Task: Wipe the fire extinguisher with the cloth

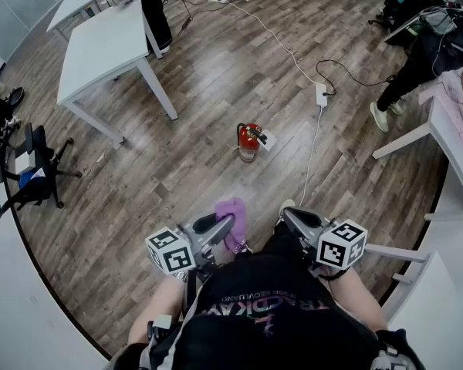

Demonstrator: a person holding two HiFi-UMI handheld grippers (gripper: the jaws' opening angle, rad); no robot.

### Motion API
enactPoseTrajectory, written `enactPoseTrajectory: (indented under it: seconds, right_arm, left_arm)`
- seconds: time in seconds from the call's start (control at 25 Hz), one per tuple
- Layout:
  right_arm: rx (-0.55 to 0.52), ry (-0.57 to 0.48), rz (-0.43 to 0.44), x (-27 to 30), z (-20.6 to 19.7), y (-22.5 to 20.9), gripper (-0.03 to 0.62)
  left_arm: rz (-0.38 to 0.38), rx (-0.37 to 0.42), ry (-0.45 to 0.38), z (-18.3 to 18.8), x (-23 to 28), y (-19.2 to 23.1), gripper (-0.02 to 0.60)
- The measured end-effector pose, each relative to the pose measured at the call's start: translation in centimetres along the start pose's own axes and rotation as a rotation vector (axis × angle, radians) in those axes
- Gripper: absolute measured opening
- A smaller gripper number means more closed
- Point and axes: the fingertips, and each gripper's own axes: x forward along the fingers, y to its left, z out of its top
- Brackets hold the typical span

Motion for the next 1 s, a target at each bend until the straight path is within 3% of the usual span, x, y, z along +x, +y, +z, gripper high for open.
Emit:
enactPoseTrajectory:
  seconds: [0.76,1.0]
  right_arm:
    - [0.031,-0.043,-0.025,-0.5,1.0,-1.3,0.005]
    - [0.02,-0.043,-0.014,0.0,2.1,-3.2,0.005]
  left_arm:
    - [0.005,-0.016,-0.011,0.0,0.3,0.4,0.075]
    - [0.042,-0.032,-0.026,-0.3,0.6,1.6,0.075]
